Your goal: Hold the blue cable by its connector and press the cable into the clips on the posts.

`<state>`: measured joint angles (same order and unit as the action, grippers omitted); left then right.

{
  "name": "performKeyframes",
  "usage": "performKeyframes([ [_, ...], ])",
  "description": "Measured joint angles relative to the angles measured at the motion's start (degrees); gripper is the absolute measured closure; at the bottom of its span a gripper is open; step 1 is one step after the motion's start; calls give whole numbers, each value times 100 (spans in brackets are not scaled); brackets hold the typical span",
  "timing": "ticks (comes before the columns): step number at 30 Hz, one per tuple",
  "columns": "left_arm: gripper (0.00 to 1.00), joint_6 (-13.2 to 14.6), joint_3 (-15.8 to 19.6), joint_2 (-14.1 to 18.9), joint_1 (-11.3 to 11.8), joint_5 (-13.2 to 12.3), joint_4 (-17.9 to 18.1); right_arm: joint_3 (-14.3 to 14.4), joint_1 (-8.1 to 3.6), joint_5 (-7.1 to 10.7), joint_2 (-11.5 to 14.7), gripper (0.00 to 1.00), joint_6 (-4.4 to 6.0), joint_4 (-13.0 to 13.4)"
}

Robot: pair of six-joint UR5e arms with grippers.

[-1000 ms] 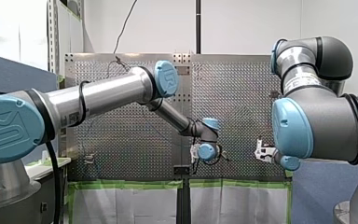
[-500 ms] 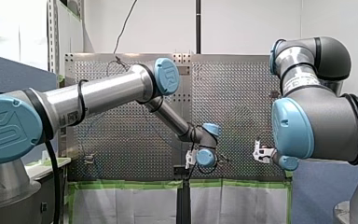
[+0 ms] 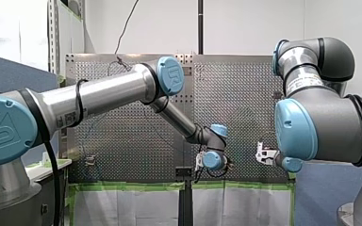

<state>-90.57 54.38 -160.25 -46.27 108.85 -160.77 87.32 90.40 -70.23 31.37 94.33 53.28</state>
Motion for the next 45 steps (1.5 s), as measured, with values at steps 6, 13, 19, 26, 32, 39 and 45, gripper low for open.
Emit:
performKeyframes([
  [6, 0, -33, 80, 0, -57, -33, 44, -1, 0, 0, -2, 100, 0, 0],
  [13, 0, -117, 39, 4, -97, -22, 100, -2, 0, 0, -2, 100, 9, -2],
  [19, 0, -152, 8, 6, -132, 29, 114, -2, 0, 0, -2, 100, 16, -2],
  [26, 0, -174, 3, 3, -148, 84, 109, -3, 0, 0, -3, 100, 19, -7],
  [32, 0, -187, 5, 3, -153, 87, 106, -3, 0, 0, -2, 100, 20, -9],
  [39, 0, -138, 125, 112, -217, 71, -11, -3, 0, 0, -3, 100, 24, -9],
  [45, 0, -215, 446, 431, -322, 56, 227, -4, 0, 9, -3, 100, 25, -9],
])
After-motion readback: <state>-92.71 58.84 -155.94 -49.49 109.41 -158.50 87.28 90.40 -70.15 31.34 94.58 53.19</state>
